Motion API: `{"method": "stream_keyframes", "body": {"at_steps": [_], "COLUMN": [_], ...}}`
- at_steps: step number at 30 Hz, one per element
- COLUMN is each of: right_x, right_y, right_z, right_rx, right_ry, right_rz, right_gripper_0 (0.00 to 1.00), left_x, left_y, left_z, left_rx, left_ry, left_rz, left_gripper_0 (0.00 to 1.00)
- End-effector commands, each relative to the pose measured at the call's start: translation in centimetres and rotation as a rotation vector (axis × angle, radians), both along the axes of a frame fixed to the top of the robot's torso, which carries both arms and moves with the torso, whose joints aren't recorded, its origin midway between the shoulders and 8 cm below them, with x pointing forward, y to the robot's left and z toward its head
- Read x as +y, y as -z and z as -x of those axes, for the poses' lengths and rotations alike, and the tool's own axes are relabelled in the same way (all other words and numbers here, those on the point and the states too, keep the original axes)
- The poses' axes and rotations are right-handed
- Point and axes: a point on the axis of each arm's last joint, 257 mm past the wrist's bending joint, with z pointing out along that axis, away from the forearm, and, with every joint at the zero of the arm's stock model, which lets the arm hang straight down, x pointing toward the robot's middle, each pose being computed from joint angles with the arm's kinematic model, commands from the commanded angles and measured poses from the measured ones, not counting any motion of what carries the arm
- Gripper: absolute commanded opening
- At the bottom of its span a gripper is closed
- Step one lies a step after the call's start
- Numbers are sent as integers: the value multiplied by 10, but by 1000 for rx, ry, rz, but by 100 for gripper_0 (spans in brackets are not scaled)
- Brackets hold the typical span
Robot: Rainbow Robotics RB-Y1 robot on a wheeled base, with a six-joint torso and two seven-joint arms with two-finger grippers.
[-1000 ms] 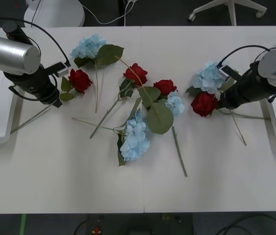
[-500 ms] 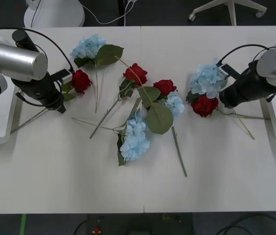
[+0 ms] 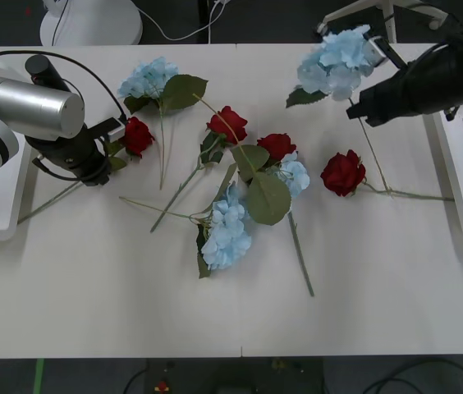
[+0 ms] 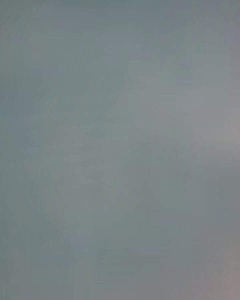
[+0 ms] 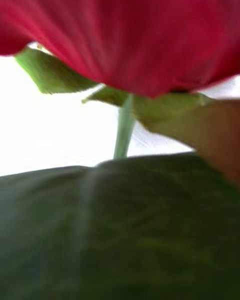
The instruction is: Put the red flowers into the right box and the blue flowers into the left box
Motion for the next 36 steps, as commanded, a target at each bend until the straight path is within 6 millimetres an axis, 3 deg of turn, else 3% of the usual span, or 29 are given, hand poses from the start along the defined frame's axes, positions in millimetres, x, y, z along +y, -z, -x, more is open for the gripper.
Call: {"method": "stream_keyframes", "body": {"at_steps": [1, 8, 12, 15, 20, 25, 36], "right_x": [59, 156, 188, 210, 247, 270, 273], "right_y": [-91, -143, -159, -167, -179, -184, -178], "right_z": [4, 45, 63, 73, 81, 81, 81], "right_rx": [-155, -246, -259, -256, -253, -256, -247], "right_ry": [-162, -372, -432, -459, -471, -459, -452], "right_rz": [-96, -249, -311, -368, -474, -525, -515], "right_gripper_0": [0, 0, 0, 0, 0, 0, 0], "left_x": [-11, -5, -1, -1, -7, -10, -15], "left_y": [-7, 1, 0, -8, -45, -64, -79], "left_z": [-12, -9, -10, -14, -20, -16, -15], "left_rx": [-44, -46, -49, -63, -86, -69, -76], "left_ry": [18, 26, 23, 18, 31, 65, 106], "left_rz": [14, 7, 5, 23, 77, 109, 166], "left_gripper_0": [1, 0, 0, 0, 0, 0, 0]}}
